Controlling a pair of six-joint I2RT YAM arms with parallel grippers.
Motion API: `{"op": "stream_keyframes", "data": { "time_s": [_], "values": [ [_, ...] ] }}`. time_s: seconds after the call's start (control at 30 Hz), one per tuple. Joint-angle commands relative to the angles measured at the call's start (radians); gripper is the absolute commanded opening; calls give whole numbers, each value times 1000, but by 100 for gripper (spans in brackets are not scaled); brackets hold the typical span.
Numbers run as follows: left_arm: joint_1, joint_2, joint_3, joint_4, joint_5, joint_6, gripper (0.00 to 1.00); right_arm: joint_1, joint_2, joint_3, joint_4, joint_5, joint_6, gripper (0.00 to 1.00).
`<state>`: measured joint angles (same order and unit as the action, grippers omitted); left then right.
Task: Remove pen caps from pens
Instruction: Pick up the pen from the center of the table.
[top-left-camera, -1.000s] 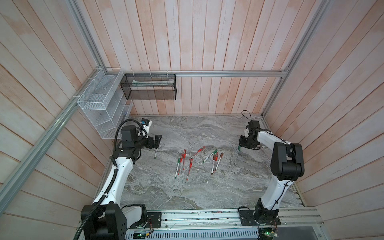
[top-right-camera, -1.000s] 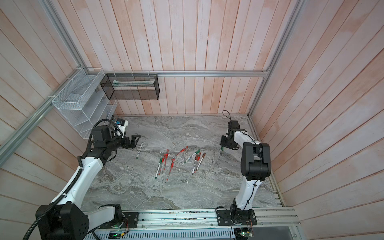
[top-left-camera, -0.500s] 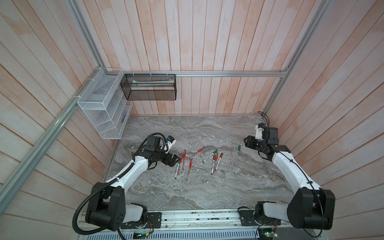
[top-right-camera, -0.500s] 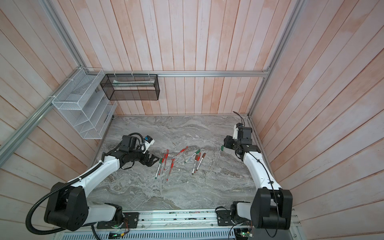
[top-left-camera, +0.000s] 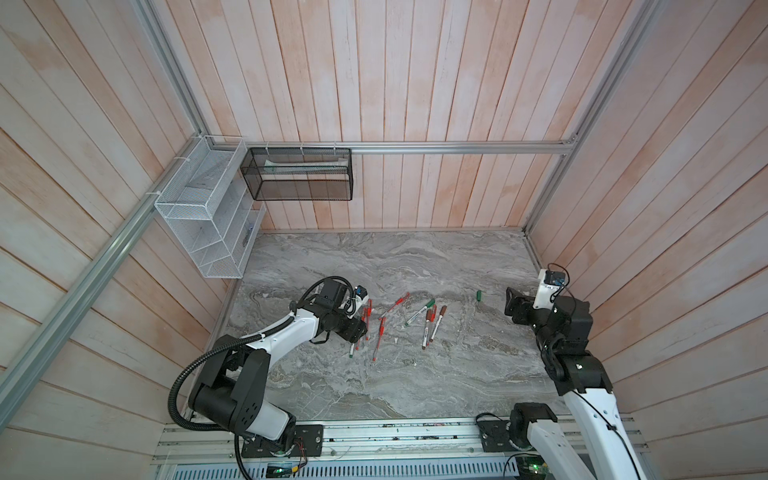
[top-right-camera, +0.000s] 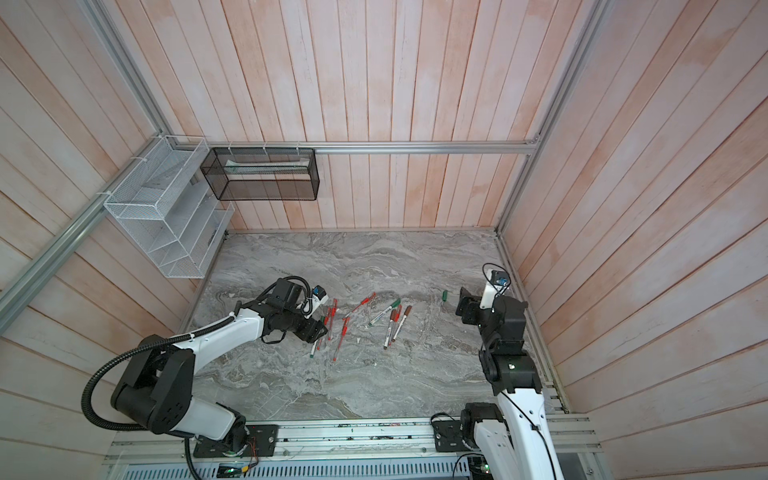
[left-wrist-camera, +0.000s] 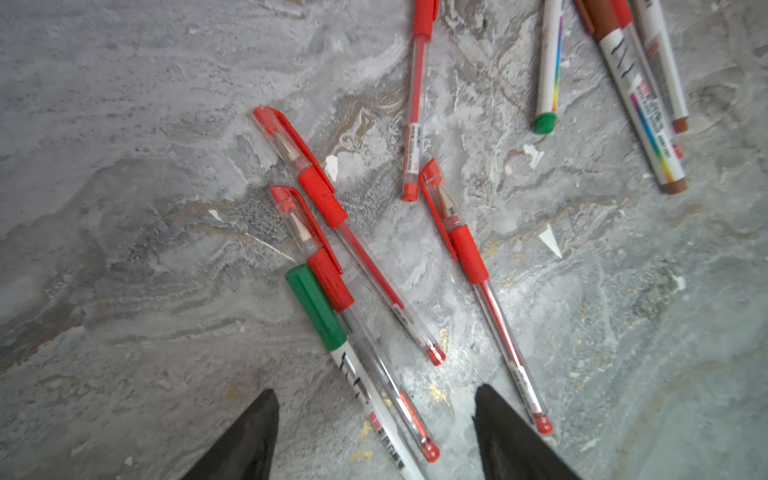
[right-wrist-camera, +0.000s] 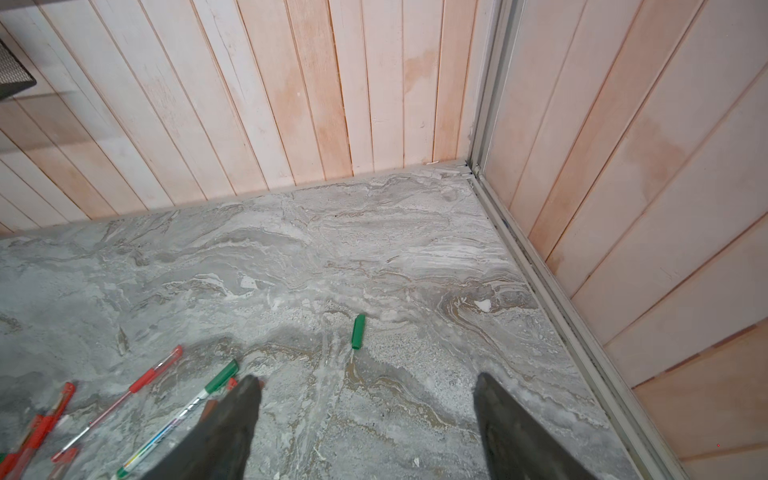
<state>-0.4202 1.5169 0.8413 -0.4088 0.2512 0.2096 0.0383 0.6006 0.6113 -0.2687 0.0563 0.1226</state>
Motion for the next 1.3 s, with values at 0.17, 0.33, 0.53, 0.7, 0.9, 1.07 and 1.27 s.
{"op": "stream_keyframes", "data": {
  "time_s": [0.17, 0.33, 0.53, 0.7, 0.9, 1.07, 1.27],
  "values": [
    [-10, 52, -7, 35, -137, 12, 67, 135, -127, -143, 128, 165, -124, 95],
    [-10, 64, 11, 14, -162, 18, 60, 172, -165, -195, 147, 168, -140, 97],
    [-11, 78, 5, 24, -176, 28, 59, 172, -165, -204, 156, 178, -133, 97],
    [-16, 96, 4, 30, -156, 25, 55, 175, -179, -210, 165, 189, -133, 97],
    [-41, 83, -1, 23, -135, 26, 55, 175, -179, -210, 166, 188, -133, 97],
    [-46, 98, -8, 31, -182, 50, 51, 175, -172, -208, 160, 192, -132, 97],
    [-30, 70, -54, 62, -200, 71, 42, 175, -187, -208, 161, 197, -131, 97]
  ]
}}
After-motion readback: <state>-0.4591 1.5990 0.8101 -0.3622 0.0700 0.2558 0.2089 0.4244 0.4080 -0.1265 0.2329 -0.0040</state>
